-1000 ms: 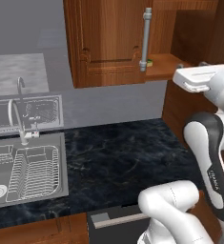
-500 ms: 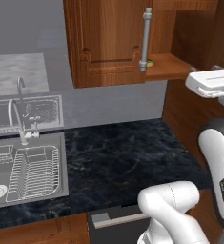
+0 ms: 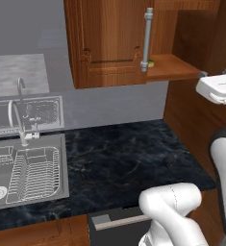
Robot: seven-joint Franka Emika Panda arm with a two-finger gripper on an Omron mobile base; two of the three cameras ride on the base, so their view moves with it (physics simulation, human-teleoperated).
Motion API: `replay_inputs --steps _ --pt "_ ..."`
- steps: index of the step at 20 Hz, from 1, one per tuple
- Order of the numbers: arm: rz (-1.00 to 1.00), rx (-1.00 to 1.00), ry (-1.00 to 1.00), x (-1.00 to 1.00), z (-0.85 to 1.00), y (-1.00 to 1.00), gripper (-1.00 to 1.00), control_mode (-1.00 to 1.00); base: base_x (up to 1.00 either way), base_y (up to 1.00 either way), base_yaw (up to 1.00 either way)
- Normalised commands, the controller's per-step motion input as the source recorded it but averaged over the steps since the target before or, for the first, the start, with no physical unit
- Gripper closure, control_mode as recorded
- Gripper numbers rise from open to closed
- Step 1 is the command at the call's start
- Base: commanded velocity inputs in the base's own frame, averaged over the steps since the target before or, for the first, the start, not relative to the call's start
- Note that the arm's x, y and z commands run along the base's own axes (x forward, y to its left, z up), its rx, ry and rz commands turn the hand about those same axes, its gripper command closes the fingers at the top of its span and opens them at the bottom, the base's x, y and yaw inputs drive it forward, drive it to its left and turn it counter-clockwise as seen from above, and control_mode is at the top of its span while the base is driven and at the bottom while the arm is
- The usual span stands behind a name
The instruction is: Pick up the sponge and bar soap from the sink, and place them back in the cabinet, and close the cabinet doors.
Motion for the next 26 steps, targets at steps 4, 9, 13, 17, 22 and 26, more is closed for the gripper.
replay_inputs --steps 4,9,13,17,22,26 --pt "-0.05 0.00 0.00 -0.18 0.00 0.00 -1.00 -1.00 0.00 0.00 0.00" --pt "-0.05 0.00 0.00 -0.14 0.00 -0.01 -1.00 -1.00 0.00 0.00 0.00" --pt "-0.03 0.00 0.00 -0.13 0.00 -0.04 -1.00 -1.00 0.00 0.00 0.00" --pt "-0.01 0.00 0.00 -0.16 0.00 -0.14 -1.00 -1.00 0.00 0.00 0.00" --pt "0.00 0.00 0.00 -0.14 0.00 -0.19 -1.00 -1.00 0.00 0.00 0.00" --pt "0.00 0.00 0.00 -0.09 0.00 -0.17 -1.00 -1.00 0.00 0.00 0.00"
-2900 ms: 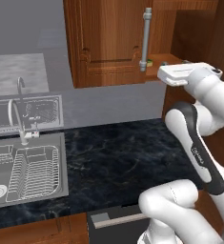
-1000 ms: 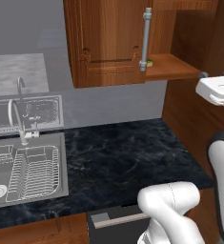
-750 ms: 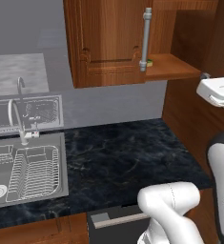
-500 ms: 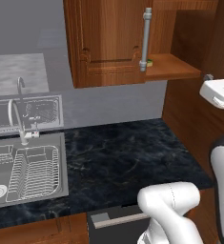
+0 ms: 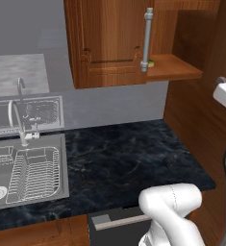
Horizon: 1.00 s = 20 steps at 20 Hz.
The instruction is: Pick up the sponge and bar soap from the sink, and place them back in the cabinet, and close the cabinet doors.
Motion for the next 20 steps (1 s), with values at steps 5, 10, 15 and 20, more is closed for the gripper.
replay_inputs --steps 5,10,15,20 --pt "-0.02 0.00 0.00 0.00 0.00 -0.09 -1.00 -1.00 0.00 0.00 0.00" --pt "-0.06 0.00 0.00 0.00 0.00 -0.01 -1.00 -1.00 0.00 0.00 0.00" --pt "-0.10 -0.01 0.00 0.00 -0.04 -0.13 -1.00 -1.00 0.00 0.00 0.00" --pt "-0.09 -0.02 0.00 -0.03 -0.09 -0.21 -1.00 -1.00 0.00 0.00 0.00"
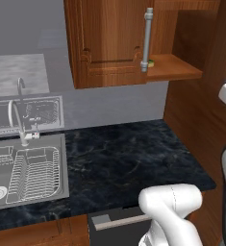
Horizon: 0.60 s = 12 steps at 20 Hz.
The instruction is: Pick up the sponge and bar soap from the sink, and place them back in the cabinet, and close the cabinet doors.
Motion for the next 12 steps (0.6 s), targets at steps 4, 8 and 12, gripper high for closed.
replay_inputs --steps 4,8,12 --pt "-0.08 -0.02 0.00 -0.05 -0.11 -0.23 -1.00 -1.00 0.00 0.00 0.00" --pt "-0.07 -0.02 0.00 -0.02 -0.11 -0.19 -1.00 -1.00 0.00 0.00 0.00" --pt "-0.07 -0.02 0.00 -0.01 -0.13 -0.18 -1.00 -1.00 0.00 0.00 0.00"
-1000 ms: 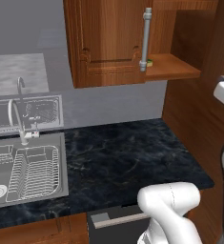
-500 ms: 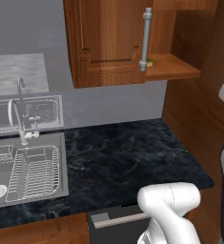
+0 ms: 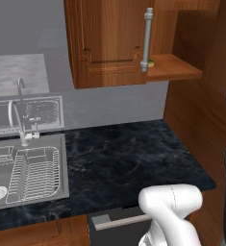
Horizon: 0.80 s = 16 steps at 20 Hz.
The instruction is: Pick up the sponge and bar soap from the sink, and place them back in the cabinet, and close the cabinet doors.
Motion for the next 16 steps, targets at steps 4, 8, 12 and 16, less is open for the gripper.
replay_inputs --steps 4,8,12,16 --pt "-0.08 -0.02 0.00 -0.01 -0.14 -0.15 -1.00 -1.00 0.00 0.00 0.00" --pt "-0.07 0.00 0.00 0.00 -0.08 -0.18 -1.00 -1.00 0.00 0.00 0.00" --pt "-0.06 0.00 0.00 0.00 -0.08 -0.18 -1.00 -1.00 0.00 0.00 0.00" --pt "-0.03 0.00 0.00 0.00 -0.08 -0.17 -1.00 -1.00 0.00 0.00 0.00"
